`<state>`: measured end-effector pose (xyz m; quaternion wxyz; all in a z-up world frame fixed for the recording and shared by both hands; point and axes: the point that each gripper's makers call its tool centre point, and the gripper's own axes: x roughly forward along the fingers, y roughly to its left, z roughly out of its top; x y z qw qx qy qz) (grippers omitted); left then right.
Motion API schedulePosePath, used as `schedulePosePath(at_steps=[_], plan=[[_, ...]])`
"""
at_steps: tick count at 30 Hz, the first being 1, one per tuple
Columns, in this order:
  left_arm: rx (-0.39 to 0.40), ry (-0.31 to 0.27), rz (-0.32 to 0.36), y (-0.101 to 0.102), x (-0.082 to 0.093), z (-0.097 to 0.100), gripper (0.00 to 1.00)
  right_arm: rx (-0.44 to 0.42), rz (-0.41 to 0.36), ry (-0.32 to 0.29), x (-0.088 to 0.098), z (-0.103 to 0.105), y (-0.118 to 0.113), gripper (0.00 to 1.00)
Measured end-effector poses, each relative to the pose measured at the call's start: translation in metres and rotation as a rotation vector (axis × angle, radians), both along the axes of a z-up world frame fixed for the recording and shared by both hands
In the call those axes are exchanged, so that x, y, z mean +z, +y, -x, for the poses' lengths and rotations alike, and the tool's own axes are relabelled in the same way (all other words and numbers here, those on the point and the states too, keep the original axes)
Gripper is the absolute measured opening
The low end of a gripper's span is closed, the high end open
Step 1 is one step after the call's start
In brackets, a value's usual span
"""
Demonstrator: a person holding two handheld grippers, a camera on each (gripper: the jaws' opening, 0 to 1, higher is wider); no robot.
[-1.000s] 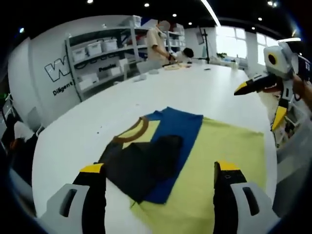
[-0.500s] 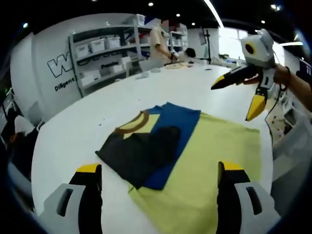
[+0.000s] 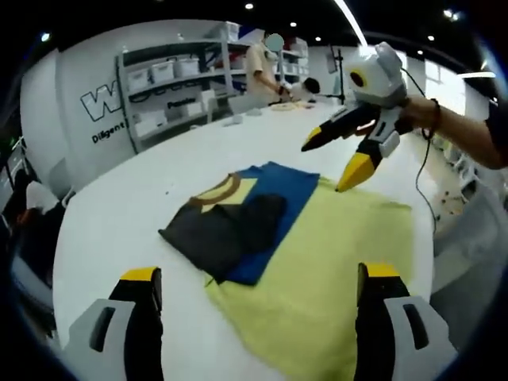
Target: Fold the garment on the visible template until the final outline fits inside the template.
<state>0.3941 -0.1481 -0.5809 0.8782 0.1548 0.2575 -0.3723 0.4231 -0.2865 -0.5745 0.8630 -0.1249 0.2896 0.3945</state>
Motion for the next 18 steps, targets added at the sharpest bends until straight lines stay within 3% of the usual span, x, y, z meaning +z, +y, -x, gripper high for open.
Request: schedulePosePath(at_steps=[7, 18], plan=[[0.000, 0.023, 0.012, 0.003, -0.006, 0.014, 0.99, 0.062, 0.011, 0.051, -0.011, -0.014, 0.014, 0.68], [0.029, 0.037, 0.040, 0.013, -0.006, 0.029, 0.99, 0.137, 0.038, 0.079, -0.026, -0.048, 0.035, 0.64]])
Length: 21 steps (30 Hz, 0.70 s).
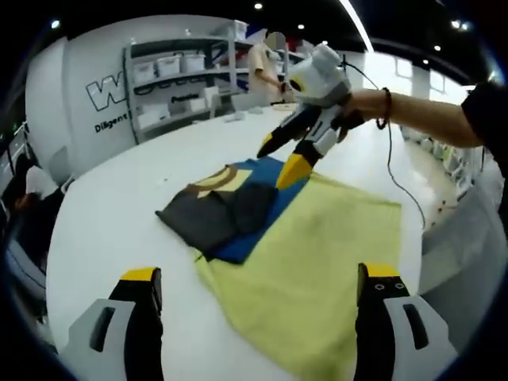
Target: Fold the garment on the visible template until the final outline fits inside the template.
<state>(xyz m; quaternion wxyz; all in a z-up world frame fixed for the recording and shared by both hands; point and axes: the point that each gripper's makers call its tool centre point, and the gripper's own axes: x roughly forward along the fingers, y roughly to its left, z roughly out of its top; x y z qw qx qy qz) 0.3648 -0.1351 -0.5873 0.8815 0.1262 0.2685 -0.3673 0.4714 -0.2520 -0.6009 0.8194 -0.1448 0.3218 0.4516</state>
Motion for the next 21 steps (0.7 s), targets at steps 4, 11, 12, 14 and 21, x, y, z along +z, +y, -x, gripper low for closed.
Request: schedulePosePath(at_steps=[4, 11, 12, 14, 21], plan=[[0.002, 0.001, 0.003, 0.002, 0.000, 0.005, 0.99, 0.017, 0.018, 0.012, -0.011, -0.012, 0.006, 0.61], [0.024, -0.014, -0.006, 0.014, 0.002, 0.005, 0.97, 0.029, -0.001, 0.048, -0.026, -0.029, 0.019, 0.57], [0.028, -0.014, -0.012, 0.016, 0.001, 0.004, 0.97, 0.040, 0.004, 0.053, -0.029, -0.030, 0.020, 0.56], [0.033, -0.013, -0.017, 0.018, 0.001, 0.004, 0.97, 0.048, 0.011, 0.063, -0.033, -0.032, 0.023, 0.55], [0.046, -0.010, -0.017, 0.023, 0.000, 0.007, 0.97, 0.073, 0.032, 0.137, -0.047, -0.031, 0.022, 0.34]])
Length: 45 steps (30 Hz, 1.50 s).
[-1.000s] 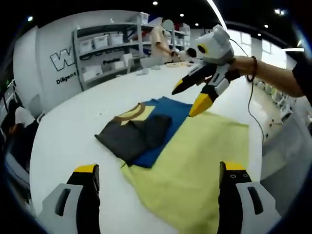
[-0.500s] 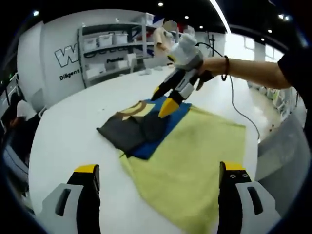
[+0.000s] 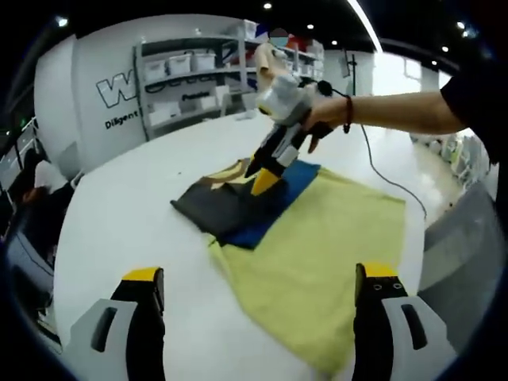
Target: Fold the garment on the visible template until the final outline fits inside the template.
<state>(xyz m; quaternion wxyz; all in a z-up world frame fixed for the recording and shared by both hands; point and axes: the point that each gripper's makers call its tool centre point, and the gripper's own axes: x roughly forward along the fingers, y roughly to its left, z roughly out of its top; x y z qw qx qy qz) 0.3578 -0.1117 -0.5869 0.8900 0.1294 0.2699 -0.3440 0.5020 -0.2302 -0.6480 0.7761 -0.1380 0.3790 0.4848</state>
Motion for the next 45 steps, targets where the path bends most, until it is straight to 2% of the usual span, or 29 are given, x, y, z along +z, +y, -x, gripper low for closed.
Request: schedulePosePath(at_steps=[6, 10, 12, 22, 27, 34, 40, 42, 43, 45], plan=[[0.012, 0.004, -0.005, 0.004, 0.000, 0.002, 0.96, 0.000, -0.006, 0.005, 0.000, 0.001, -0.001, 0.16], [0.019, 0.002, -0.004, 0.006, 0.000, 0.002, 0.95, 0.006, 0.007, -0.002, 0.000, 0.002, -0.002, 0.08], [0.019, 0.003, -0.006, 0.006, 0.000, 0.002, 0.95, 0.008, 0.010, 0.001, 0.000, 0.003, -0.003, 0.00], [0.027, 0.005, 0.004, 0.009, 0.001, 0.003, 0.94, 0.018, -0.002, -0.036, 0.013, 0.008, -0.006, 0.00], [0.027, 0.004, 0.003, 0.009, 0.002, 0.005, 0.94, -0.056, -0.070, -0.036, 0.025, 0.000, -0.016, 0.00], [0.029, -0.002, 0.012, 0.008, 0.005, 0.004, 0.94, -0.171, -0.113, -0.057, 0.033, -0.015, -0.039, 0.00], [0.034, -0.005, 0.013, 0.009, 0.006, 0.003, 0.94, -0.307, -0.164, -0.083, 0.042, -0.024, -0.063, 0.00], [0.031, -0.006, 0.014, 0.008, 0.006, 0.004, 0.94, -0.360, -0.166, -0.107, 0.043, -0.028, -0.073, 0.00], [0.032, -0.008, 0.015, 0.008, 0.006, 0.003, 0.94, -0.387, -0.151, -0.144, 0.045, -0.030, -0.081, 0.00], [0.030, -0.014, 0.026, 0.007, 0.008, 0.003, 0.94, -0.447, -0.131, -0.156, 0.043, -0.030, -0.094, 0.00]])
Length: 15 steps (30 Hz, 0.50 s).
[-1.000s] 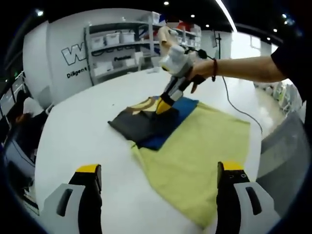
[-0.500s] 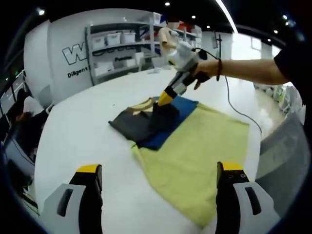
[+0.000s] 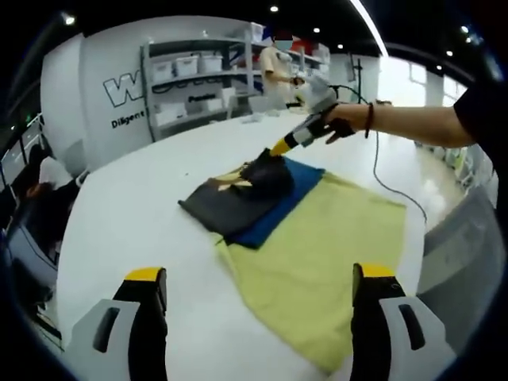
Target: Fold the garment on the visible template until the final outline fits inside the template.
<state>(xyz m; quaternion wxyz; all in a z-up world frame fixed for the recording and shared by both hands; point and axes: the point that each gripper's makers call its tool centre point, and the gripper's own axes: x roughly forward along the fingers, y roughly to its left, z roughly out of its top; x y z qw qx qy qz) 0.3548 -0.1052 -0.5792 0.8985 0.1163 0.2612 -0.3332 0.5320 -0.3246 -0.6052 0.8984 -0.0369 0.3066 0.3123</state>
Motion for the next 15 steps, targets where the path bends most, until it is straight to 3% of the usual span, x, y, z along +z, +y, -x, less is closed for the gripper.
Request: schedulePosePath(at_steps=[7, 13, 15], plan=[[-0.009, -0.005, 0.012, -0.005, 0.003, 0.000, 0.94, -0.180, 0.022, -0.039, -0.006, 0.005, -0.039, 0.00], [-0.019, -0.007, 0.012, -0.008, 0.005, 0.001, 0.93, -0.215, 0.101, -0.049, -0.018, 0.017, -0.049, 0.00], [-0.019, -0.011, 0.014, -0.008, 0.007, 0.001, 0.93, -0.225, 0.159, -0.044, -0.023, 0.023, -0.055, 0.00]])
